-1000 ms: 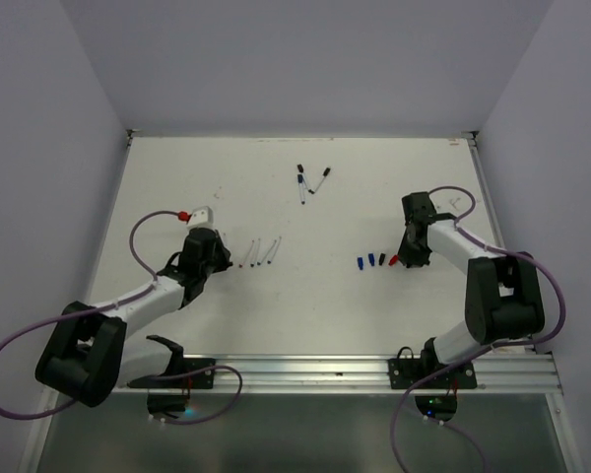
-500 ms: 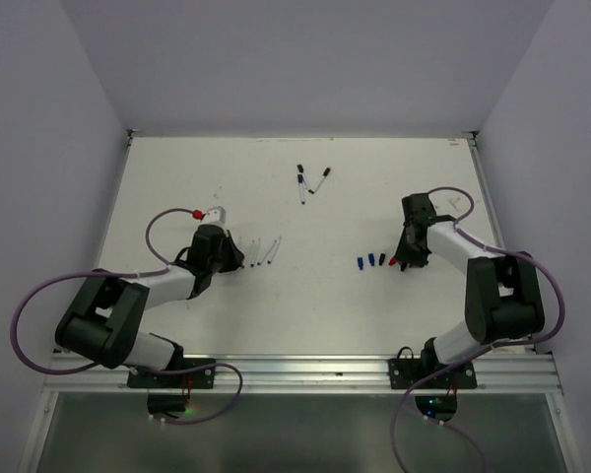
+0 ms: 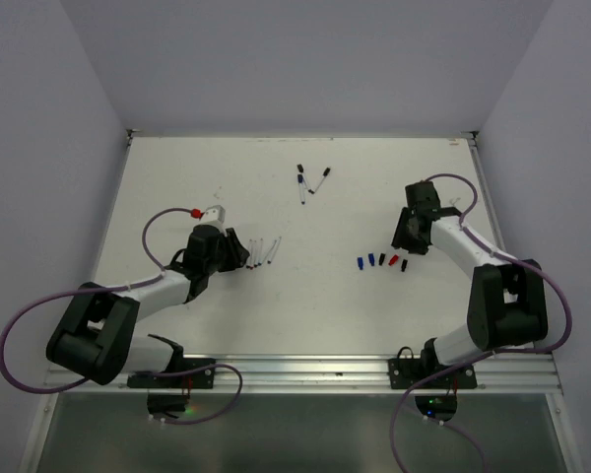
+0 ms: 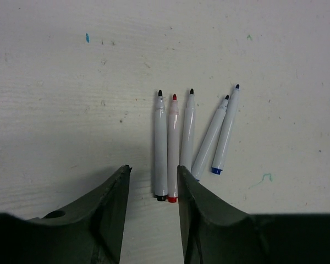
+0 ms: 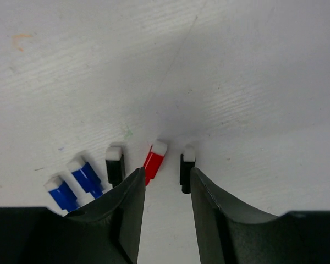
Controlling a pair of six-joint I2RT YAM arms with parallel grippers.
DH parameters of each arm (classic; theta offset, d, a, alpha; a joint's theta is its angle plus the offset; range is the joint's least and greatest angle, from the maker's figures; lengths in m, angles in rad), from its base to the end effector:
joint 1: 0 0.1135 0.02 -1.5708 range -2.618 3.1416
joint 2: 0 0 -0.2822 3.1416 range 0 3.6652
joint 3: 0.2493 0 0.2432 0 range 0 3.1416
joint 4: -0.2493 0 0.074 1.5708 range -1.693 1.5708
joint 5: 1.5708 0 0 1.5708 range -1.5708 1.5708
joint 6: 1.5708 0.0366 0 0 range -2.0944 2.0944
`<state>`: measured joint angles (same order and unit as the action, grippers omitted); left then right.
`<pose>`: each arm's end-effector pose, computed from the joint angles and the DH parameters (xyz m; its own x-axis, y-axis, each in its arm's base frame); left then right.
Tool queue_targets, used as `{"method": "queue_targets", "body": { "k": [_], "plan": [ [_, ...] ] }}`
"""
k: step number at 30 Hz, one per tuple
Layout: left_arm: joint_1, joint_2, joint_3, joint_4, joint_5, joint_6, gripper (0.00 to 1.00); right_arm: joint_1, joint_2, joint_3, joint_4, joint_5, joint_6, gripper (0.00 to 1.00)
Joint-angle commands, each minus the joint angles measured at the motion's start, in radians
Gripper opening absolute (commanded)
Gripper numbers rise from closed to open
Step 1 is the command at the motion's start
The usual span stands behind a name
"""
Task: Open the pen caps
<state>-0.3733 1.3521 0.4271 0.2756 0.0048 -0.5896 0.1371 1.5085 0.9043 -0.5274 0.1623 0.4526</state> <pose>0.2203 -0.0865 0.1700 -0.6728 -0.3336 -0.6604 -0.0070 0.8954 -0.4453 0.2755 0.0320 0.2110 -0.8355 0.3204 -0.4464 0.3320 0.9417 0.0544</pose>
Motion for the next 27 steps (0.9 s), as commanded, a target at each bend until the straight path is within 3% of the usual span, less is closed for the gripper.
{"method": "queue_targets", "body": {
  "k": [1,7,15,27],
  "plan": [
    [0.007,-0.067,-0.007,-0.003,0.000,0.014,0.43,-0.004,-0.056,0.126,-0.009,-0.027,-0.045,0.42],
    [0.007,-0.123,0.027,-0.039,-0.023,0.002,0.48,0.065,0.036,0.293,0.058,-0.145,-0.087,0.47],
    [0.007,-0.130,0.073,-0.029,-0.017,-0.007,0.50,0.233,0.444,0.693,0.072,-0.159,-0.167,0.45],
    [0.007,-0.126,0.163,-0.095,-0.025,0.031,0.50,0.352,0.780,1.109,-0.006,-0.165,-0.173,0.42]
  ]
}}
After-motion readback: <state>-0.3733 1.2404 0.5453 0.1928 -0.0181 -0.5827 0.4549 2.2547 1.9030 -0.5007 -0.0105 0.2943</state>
